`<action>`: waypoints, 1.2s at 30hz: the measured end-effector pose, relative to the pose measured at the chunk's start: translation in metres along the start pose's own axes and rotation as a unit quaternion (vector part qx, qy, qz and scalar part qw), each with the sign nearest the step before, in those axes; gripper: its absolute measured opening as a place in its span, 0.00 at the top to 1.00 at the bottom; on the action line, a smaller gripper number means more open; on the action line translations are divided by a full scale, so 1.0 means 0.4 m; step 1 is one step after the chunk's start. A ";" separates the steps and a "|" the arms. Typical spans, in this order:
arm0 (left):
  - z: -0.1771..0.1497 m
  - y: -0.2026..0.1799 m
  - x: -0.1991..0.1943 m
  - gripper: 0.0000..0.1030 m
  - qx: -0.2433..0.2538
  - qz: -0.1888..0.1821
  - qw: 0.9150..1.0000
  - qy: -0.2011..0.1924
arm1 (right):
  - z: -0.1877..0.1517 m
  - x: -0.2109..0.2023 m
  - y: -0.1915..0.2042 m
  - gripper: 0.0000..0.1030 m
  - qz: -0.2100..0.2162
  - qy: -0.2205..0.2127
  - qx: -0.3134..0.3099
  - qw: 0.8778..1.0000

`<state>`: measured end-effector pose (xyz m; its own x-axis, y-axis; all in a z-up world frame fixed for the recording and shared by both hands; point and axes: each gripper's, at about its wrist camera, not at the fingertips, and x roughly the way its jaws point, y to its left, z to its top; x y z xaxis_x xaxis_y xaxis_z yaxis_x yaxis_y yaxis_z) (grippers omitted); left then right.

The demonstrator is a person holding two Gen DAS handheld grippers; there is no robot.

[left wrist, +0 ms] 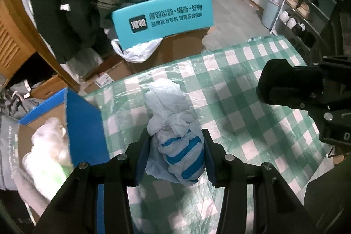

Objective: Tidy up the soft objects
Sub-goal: 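Carry both socks over the shoebox with the left and right tools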

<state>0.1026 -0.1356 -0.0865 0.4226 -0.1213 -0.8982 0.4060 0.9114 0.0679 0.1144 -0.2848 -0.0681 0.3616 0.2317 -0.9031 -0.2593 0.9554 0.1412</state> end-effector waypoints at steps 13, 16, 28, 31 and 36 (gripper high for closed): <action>-0.048 0.090 -0.112 0.56 -0.025 0.016 0.999 -0.031 | 0.013 -0.052 0.102 0.61 0.024 -0.023 -0.037 0.999; -0.061 0.122 -0.127 0.56 -0.037 0.018 0.999 -0.033 | 0.025 -0.054 0.129 0.61 0.032 -0.026 -0.045 0.998; -0.123 0.262 -0.193 0.56 -0.079 0.053 0.994 -0.048 | 0.075 -0.052 0.258 0.61 0.065 -0.032 -0.089 0.993; -0.142 0.301 -0.202 0.56 -0.095 0.056 0.993 -0.049 | 0.087 -0.050 0.303 0.61 0.074 -0.033 -0.103 0.991; -0.179 0.352 -0.210 0.56 -0.113 0.063 0.990 -0.047 | 0.105 -0.046 0.381 0.61 0.091 -0.033 -0.130 0.987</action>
<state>0.0663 0.0311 -0.0325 0.5368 -0.0275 -0.8432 0.1585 0.9850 0.0687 0.1059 -0.1356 -0.0127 0.3430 0.4151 -0.8426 -0.5439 0.8191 0.1821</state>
